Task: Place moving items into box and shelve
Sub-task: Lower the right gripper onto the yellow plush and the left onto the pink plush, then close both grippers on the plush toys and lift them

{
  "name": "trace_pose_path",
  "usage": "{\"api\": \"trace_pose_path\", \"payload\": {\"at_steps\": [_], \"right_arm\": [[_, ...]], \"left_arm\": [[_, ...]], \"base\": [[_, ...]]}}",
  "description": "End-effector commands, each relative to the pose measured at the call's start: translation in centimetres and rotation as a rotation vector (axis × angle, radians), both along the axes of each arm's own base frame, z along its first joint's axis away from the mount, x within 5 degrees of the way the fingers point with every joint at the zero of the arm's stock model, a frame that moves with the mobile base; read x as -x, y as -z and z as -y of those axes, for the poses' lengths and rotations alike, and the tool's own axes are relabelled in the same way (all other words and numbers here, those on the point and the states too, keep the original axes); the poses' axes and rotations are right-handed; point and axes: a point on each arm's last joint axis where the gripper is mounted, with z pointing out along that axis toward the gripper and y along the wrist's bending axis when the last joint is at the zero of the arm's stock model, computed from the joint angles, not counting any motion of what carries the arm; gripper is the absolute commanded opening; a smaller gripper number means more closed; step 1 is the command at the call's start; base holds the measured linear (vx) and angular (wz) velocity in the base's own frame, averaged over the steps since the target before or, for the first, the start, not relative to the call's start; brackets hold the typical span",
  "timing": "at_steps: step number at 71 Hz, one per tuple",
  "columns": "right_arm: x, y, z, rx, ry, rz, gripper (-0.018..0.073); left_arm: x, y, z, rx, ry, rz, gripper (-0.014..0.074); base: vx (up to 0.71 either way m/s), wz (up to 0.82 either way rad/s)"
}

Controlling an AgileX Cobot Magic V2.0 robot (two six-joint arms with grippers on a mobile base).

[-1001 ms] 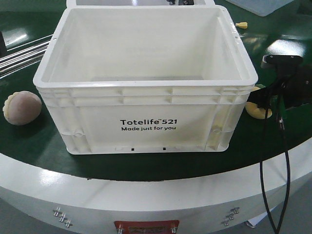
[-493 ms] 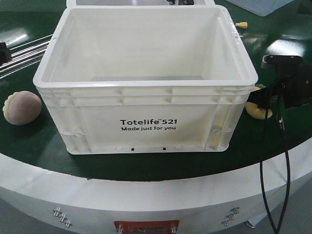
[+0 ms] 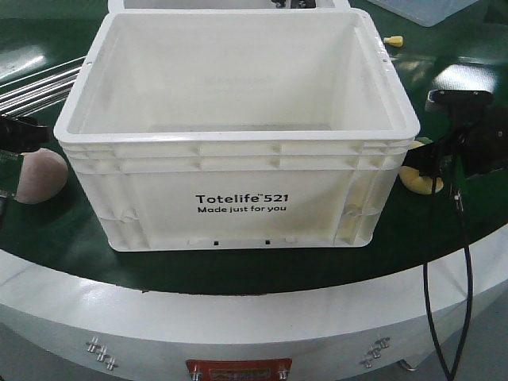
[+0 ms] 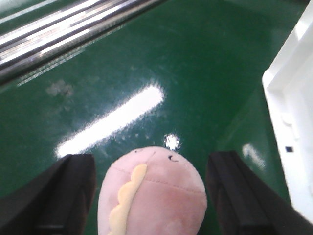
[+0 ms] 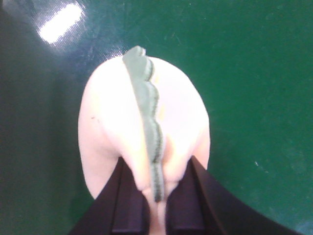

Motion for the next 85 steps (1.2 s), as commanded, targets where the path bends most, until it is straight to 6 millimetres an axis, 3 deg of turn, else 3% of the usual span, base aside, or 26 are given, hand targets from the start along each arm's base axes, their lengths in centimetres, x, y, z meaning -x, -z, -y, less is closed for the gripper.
{"api": "trace_pose_path", "payload": {"at_steps": [1,26,34,38,44,54,73,85], "right_arm": [[-0.5,-2.0,0.0,0.008,-0.012,0.085,-0.0015],[-0.6,-2.0,0.0,0.008,-0.013,0.097,-0.0015],[-0.6,-2.0,0.0,0.008,-0.013,0.097,-0.0015],[-0.6,-2.0,0.0,0.008,-0.013,0.097,-0.0015],[-0.6,-2.0,0.0,0.008,-0.013,0.097,-0.0015],[-0.6,-2.0,0.0,0.008,-0.013,0.097,-0.0015],[-0.6,-2.1,0.0,0.01,-0.016,0.1,-0.0015],[-0.8,-3.0,0.0,0.023,-0.038,0.158,-0.0015]], "left_arm": [[-0.8,-1.8,0.2,0.007,0.003,0.102,0.0575],[-2.1,2.8,0.0,0.016,0.0,-0.052,0.0575],[-2.3,4.1,0.0,0.021,-0.002,-0.093,0.0539],[-2.4,4.5,0.0,0.03,-0.009,-0.111,0.0481],[-2.4,4.9,0.0,0.05,-0.025,-0.127,0.0318],[-2.3,4.9,0.0,0.063,-0.035,-0.131,-0.0028],[-2.2,4.9,0.0,0.064,-0.037,-0.139,-0.0028],[-2.2,3.2,0.1,0.061,-0.032,-0.059,-0.0028]], "base": [[0.0,0.0],[0.0,0.0],[0.0,0.0],[0.0,0.0],[0.0,0.0],[0.0,0.0],[0.0,0.0],[0.0,0.0]]}}
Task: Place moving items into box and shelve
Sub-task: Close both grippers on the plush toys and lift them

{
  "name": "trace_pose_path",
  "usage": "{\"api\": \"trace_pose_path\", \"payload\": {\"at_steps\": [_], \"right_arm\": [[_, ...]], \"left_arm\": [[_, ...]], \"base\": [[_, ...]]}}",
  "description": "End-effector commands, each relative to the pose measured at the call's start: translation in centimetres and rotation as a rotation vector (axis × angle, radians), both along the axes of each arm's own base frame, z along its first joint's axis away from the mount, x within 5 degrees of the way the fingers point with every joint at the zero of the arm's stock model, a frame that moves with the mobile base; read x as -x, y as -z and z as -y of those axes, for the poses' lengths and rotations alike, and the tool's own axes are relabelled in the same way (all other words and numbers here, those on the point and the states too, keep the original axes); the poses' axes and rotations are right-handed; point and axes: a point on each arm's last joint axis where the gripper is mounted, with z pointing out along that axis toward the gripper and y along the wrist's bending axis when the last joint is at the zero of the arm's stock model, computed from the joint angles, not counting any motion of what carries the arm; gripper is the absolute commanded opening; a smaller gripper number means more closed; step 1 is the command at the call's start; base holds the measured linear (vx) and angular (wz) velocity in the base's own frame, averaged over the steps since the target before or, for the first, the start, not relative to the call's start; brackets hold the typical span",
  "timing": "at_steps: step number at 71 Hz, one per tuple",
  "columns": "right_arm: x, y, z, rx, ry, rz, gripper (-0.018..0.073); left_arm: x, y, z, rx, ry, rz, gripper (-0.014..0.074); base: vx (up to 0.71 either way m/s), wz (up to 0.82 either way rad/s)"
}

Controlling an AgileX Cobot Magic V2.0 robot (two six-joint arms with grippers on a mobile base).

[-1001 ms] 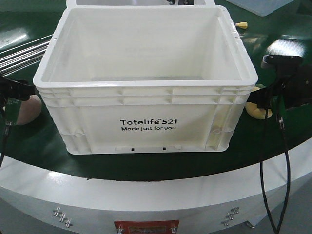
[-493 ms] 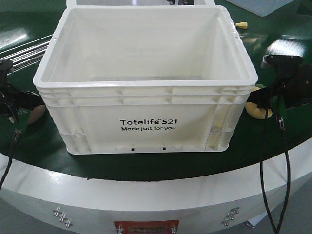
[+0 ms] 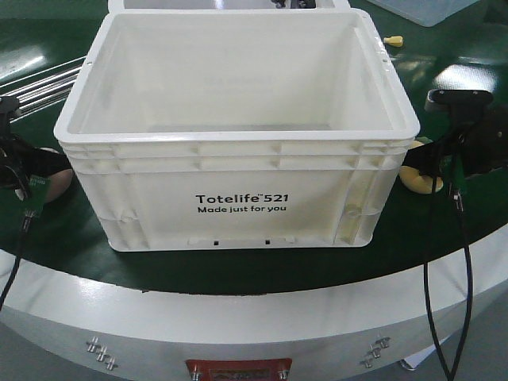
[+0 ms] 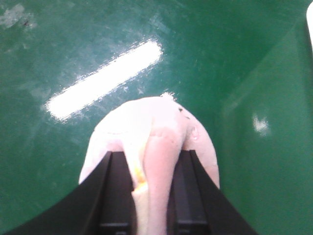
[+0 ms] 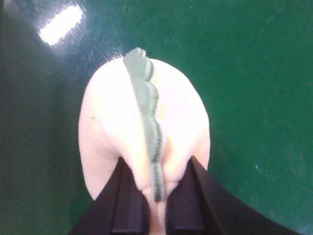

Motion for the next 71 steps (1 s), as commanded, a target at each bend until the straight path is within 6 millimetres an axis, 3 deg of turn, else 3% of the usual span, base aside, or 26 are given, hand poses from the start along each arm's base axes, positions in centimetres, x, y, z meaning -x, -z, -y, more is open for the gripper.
{"api": "trace_pose_path", "payload": {"at_steps": [1,33,47,71], "right_arm": [[-0.6,-3.0,0.0,0.017,-0.028,0.147,-0.0015],[0.8,-10.6,-0.2,0.019,-0.044,0.47,-0.0015],[2.5,-14.9,-0.2,0.069,-0.084,0.638,-0.0013],[6.2,-20.5,-0.3,0.11,-0.104,0.836,-0.0012]], "left_arm": [[-0.1,-2.7,0.2,0.008,-0.007,0.104,-0.0028],[1.4,-10.8,0.4,-0.01,0.009,0.484,-0.0028],[2.9,-14.2,0.6,-0.019,0.017,0.641,-0.0026],[5.5,-19.1,0.9,-0.032,0.028,0.881,-0.0026]], "base": [[0.0,0.0],[0.0,0.0],[0.0,0.0],[0.0,0.0]]}}
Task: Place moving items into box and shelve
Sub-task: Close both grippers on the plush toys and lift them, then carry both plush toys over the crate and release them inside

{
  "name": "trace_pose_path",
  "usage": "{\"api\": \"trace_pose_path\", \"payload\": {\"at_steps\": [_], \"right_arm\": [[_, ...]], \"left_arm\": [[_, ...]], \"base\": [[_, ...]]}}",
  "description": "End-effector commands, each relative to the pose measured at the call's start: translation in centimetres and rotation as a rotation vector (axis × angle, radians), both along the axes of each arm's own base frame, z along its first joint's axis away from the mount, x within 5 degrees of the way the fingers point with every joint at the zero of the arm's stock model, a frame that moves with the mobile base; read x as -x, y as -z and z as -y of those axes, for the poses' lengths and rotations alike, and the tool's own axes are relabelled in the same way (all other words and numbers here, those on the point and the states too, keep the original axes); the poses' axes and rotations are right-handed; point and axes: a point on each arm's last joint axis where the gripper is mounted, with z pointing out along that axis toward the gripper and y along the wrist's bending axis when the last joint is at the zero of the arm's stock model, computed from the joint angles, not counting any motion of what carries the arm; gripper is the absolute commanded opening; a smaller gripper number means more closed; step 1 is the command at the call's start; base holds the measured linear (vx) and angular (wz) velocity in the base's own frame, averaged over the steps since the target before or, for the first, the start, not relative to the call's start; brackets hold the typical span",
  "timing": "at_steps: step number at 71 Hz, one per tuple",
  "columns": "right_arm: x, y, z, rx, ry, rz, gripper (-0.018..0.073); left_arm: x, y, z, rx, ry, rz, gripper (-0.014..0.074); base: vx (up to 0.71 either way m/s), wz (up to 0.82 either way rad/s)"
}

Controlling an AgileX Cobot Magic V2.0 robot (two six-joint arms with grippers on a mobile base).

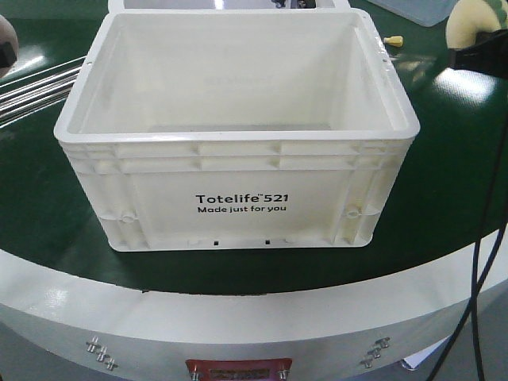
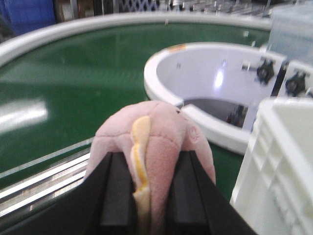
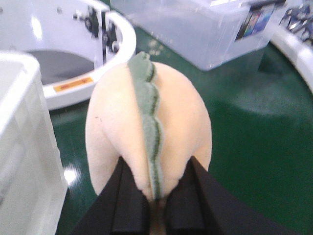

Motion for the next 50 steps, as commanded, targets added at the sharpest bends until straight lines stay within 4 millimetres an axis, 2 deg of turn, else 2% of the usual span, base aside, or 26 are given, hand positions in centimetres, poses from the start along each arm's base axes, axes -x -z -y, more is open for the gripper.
{"api": "trace_pose_path", "payload": {"at_steps": [1,12,19,27,37,43,50], "right_arm": [[1.4,-4.0,-0.2,0.017,-0.024,0.195,-0.0012],[2.7,-5.7,-0.3,0.016,-0.031,0.266,-0.0012],[3.2,-6.2,-1.6,0.024,-0.08,0.288,-0.0012],[3.5,-6.2,-4.6,0.068,-0.203,0.295,-0.0012],[4.3,-6.5,-8.7,0.041,-0.358,0.335,-0.0012],[4.8,-6.5,-10.9,0.022,-0.443,0.361,-0.0012],[4.9,-6.2,-12.6,0.009,-0.501,0.371,-0.0012]], "left_arm": [[1.1,-3.7,0.3,0.005,0.012,0.202,-0.0026],[1.6,-4.7,1.3,0.004,0.049,0.266,-0.0026],[1.6,-5.2,3.0,0.01,0.115,0.294,-0.0026],[1.7,-5.9,5.5,-0.016,0.213,0.306,-0.0026],[2.2,-6.4,8.8,-0.043,0.343,0.327,-0.0026],[2.1,-5.9,10.4,-0.047,0.401,0.315,-0.0026],[1.7,-4.9,12.0,-0.046,0.452,0.282,-0.0026]], "base": [[0.0,0.0],[0.0,0.0],[0.0,0.0],[0.0,0.0],[0.0,0.0],[0.0,0.0],[0.0,0.0]]}}
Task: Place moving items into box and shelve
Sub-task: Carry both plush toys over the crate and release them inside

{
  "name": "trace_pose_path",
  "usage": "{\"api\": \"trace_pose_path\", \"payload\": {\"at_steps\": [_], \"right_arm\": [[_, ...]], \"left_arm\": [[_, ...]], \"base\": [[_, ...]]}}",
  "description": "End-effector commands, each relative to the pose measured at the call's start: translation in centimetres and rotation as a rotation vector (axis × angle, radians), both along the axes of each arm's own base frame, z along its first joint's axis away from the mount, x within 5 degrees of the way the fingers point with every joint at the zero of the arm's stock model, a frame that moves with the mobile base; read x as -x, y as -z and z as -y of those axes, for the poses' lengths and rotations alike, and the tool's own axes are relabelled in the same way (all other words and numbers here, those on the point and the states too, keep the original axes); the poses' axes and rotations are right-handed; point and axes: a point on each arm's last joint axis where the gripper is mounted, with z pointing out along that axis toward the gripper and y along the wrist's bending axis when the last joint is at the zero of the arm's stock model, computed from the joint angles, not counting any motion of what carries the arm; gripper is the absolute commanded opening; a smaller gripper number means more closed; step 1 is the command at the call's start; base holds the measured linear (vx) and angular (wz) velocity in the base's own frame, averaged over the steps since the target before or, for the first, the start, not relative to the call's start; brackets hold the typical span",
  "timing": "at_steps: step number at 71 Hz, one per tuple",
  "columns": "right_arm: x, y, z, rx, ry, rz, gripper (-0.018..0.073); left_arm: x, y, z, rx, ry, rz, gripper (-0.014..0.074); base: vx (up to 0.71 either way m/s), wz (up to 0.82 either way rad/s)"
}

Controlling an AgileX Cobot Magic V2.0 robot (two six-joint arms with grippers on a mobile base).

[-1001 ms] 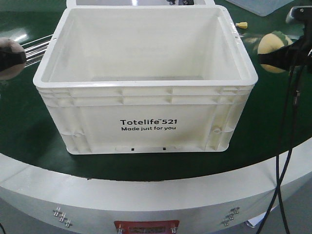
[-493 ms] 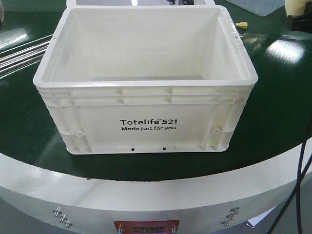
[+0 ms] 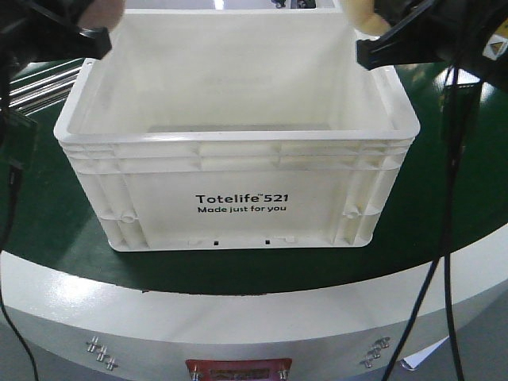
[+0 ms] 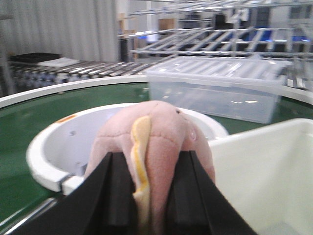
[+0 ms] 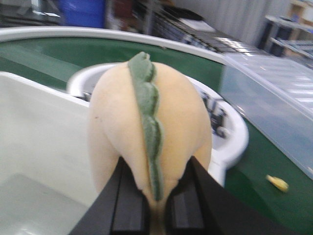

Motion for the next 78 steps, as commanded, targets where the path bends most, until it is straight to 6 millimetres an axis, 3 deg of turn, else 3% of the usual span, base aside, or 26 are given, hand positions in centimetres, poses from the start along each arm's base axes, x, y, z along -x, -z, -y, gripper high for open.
{"api": "trace_pose_path", "payload": {"at_steps": [1,18,27,36,49,58,68,78], "right_arm": [[0.6,-2.2,-1.3,-0.043,-0.073,0.142,-0.0012],[-0.9,-0.7,-3.0,-0.054,-0.117,0.145,-0.0007],[-1.3,-0.3,-3.2,-0.054,-0.121,0.141,0.0047],[-1.4,-0.1,-3.2,-0.054,-0.12,0.135,0.0192],[-1.4,-0.1,-3.2,-0.054,-0.12,0.135,0.0502],[-1.4,-0.1,-3.2,-0.053,-0.12,0.135,0.0666],[-1.4,-0.1,-3.2,-0.054,-0.119,0.134,0.0722],[-1.4,-0.1,-3.2,-0.053,-0.118,0.128,0.0707]], "left_arm": [[0.1,-1.7,1.3,0.047,0.054,0.1,-0.0026],[-1.1,-0.1,2.7,0.048,0.091,0.086,-0.0021],[-1.4,0.3,2.8,0.046,0.093,0.08,0.0027],[-1.6,0.5,2.9,0.038,0.094,0.079,0.013],[-1.9,0.8,3.0,0.04,0.095,0.075,0.0372],[-1.9,0.9,3.0,0.037,0.094,0.069,0.0524],[-2.0,0.9,3.0,0.037,0.094,0.069,0.0613],[-2.0,0.9,3.0,0.037,0.094,0.069,0.0612]], "base": [[0.0,0.0],[0.0,0.0],[0.0,0.0],[0.0,0.0],[0.0,0.0],[0.0,0.0],[0.0,0.0],[0.0,0.0]]}}
